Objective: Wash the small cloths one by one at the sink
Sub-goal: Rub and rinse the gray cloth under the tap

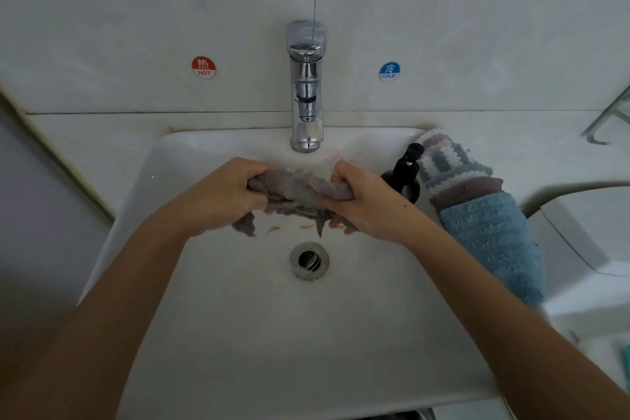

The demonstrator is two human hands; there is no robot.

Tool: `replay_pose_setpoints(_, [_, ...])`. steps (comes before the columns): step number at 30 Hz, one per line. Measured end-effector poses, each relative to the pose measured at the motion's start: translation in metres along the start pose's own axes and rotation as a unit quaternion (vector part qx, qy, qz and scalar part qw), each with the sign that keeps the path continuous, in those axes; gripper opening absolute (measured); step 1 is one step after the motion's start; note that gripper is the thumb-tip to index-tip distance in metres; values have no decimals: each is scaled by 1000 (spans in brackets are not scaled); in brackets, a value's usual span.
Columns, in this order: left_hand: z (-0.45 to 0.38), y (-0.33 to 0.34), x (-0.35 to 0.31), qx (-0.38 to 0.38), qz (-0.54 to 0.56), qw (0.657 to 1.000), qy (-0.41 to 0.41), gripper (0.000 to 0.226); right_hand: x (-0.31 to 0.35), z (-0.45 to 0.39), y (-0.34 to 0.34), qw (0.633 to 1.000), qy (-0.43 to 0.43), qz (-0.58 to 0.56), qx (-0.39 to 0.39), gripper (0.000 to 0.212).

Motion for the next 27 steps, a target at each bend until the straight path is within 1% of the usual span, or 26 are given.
replay_pose_setpoints(2, [2,7,-3,29,-44,999,8,18,1,0,0,1000,-19,9,-5,37])
replay_pose_setpoints(4, [3,7,-7,28,-57,998,28,17,3,-1,1,999,-51,-6,-7,45])
replay_pose_setpoints(7, [4,2,-12,3,-40,998,57,18,6,-3,0,995,-92,-40,-4,50])
replay_pose_setpoints(10, [3,3,-10,3,-5,999,44,14,6,-3,0,994,-98,-45,16,45])
replay_pose_setpoints(13, [6,5,-7,34,14,999,15,5,3,1,2,996,-66,-46,44,38])
replay_pose_setpoints(14, [7,5,-8,37,21,999,8,7,5,3,1,997,-54,-47,43,37])
replay_pose_setpoints(16, [6,4,-6,20,58,998,-16,32,12,4,-4,997,-54,-52,4,39])
replay_pose_setpoints(17, [5,2,-5,3,80,996,-28,40,15,4,-8,996,-60,-58,-22,41])
replay_pose_setpoints(18, [4,1,-5,-13,95,995,-33,41,15,3,-12,995,-60,-60,-44,41])
replay_pose_setpoints(20, [2,4,-3,-30,90,995,-43,30,10,2,-14,996,-44,-47,-65,33])
replay_pose_setpoints(22, [1,13,0,-8,55,997,-55,21,4,2,-13,997,-24,-33,-59,24])
replay_pose_setpoints(23, [0,18,2,7,43,997,-61,20,1,2,-12,998,-11,-28,-52,23])
replay_pose_setpoints(26, [0,22,2,21,39,997,-61,18,-4,1,-13,999,28,-15,-36,46])
replay_pose_setpoints(27, [0,22,0,26,28,998,-53,17,-3,2,-14,999,33,-2,-29,48])
Point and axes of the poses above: each hand's wrist, its own z-axis away from the middle knuckle, its own y-axis out of the palm, x = y × z, the point moved 8 cm from there along -z, towards the middle knuckle
